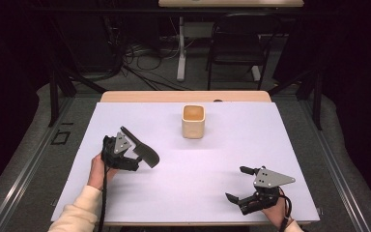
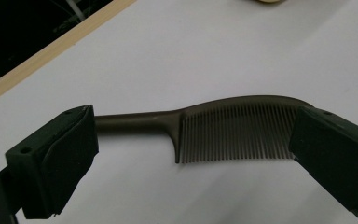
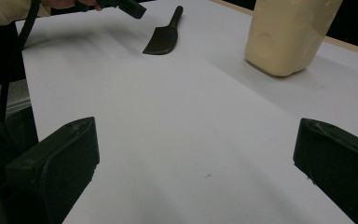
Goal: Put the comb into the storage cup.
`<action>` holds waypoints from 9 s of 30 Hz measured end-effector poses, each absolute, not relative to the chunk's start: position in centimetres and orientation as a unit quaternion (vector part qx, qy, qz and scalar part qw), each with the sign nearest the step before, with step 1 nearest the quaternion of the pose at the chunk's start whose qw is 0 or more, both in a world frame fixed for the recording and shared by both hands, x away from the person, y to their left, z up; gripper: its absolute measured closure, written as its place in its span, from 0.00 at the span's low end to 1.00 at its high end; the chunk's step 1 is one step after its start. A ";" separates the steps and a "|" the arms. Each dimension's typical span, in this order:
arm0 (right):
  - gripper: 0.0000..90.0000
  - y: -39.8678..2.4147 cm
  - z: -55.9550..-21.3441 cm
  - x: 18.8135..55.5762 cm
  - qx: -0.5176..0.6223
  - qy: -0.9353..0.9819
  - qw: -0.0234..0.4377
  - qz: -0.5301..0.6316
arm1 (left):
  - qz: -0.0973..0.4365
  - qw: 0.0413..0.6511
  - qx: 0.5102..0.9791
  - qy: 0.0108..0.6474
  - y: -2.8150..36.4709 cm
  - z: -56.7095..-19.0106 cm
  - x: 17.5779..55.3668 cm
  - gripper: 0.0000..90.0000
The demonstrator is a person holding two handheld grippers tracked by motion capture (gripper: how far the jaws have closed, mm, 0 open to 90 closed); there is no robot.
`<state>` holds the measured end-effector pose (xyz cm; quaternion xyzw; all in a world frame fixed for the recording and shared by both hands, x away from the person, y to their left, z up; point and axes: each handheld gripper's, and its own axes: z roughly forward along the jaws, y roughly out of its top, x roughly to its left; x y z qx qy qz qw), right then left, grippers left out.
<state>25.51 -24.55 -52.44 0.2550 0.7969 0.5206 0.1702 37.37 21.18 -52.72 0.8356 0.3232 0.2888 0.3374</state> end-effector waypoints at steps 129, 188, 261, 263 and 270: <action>0.00 -24.3 -52.5 25.7 0.254 0.803 0.163 0.514 | 0.200 0.226 0.850 0.431 24.4 -54.4 46.1 1.00; 0.00 -24.1 -52.7 25.9 0.248 0.811 0.150 0.509 | 0.213 0.220 0.849 0.430 24.9 -52.0 44.6 0.78; 0.00 -23.8 -52.9 26.3 0.252 0.811 0.139 0.509 | 0.156 0.125 0.943 0.266 19.5 -51.6 46.3 0.30; 0.00 -23.8 -52.9 26.3 0.252 0.811 0.139 0.509 | 0.153 0.119 0.945 0.265 19.4 -51.8 46.5 0.40; 0.00 -23.8 -53.0 26.3 0.254 0.813 0.137 0.506 | 0.127 0.091 0.954 0.254 19.0 -52.0 47.2 0.65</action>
